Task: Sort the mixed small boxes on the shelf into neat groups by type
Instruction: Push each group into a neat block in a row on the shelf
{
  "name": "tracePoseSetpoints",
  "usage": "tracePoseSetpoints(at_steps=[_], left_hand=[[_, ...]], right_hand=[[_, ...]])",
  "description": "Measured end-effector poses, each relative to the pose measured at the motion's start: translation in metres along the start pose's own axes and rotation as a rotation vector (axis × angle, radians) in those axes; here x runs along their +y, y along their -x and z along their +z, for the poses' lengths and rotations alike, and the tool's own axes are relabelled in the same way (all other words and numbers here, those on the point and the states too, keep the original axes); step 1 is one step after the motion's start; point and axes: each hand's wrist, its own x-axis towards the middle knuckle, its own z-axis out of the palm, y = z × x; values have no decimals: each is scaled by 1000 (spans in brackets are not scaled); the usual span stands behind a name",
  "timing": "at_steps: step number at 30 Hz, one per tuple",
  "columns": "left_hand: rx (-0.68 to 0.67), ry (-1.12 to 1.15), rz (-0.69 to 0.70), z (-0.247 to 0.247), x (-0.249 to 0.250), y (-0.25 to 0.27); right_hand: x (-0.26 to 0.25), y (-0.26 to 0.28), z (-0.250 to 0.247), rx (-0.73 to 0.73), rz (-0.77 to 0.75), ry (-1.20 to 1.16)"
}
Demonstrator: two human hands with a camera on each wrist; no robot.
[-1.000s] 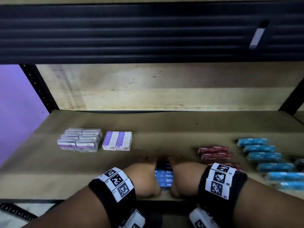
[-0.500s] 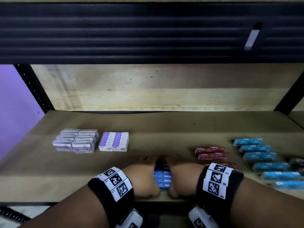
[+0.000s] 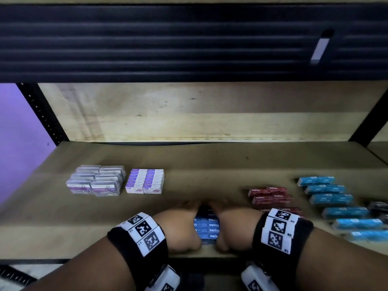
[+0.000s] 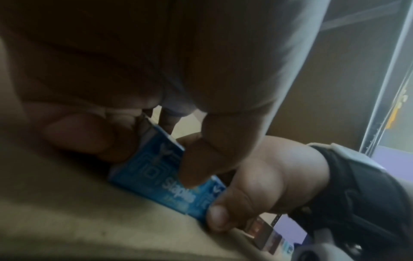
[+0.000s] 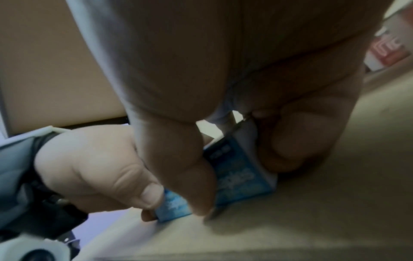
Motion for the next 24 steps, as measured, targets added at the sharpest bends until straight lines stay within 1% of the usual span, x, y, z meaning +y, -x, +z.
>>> tracePoseSetpoints(at_steps=[7, 11, 15, 16, 19, 21, 22, 23, 24], left_hand=[[-28, 4, -35, -1, -7, 0], [44, -143, 24, -8, -8, -1], [115, -261, -6, -7, -8, -5], [103, -281, -26, -7, -6, -6], [86, -311, -21, -11, -6, -12], [16, -382, -10, -27, -20, -18], [-44, -412, -10, -35, -21, -25], [-58, -477, -41, -32, -20, -33], [-33, -566, -213, -28, -19, -44]], right_hand=[[4, 2, 1, 23, 34, 56], [3, 3, -4, 69, 15, 101], [-3, 0, -8, 100, 47, 207], [-6, -1, -8, 96, 50, 238], [-17, -10, -8, 51, 76, 269], [-21, -22, -14, 29, 84, 219], [-13, -30, -17, 38, 38, 201], [-19, -42, -19, -4, 16, 196], [-22, -54, -20, -22, -13, 197]])
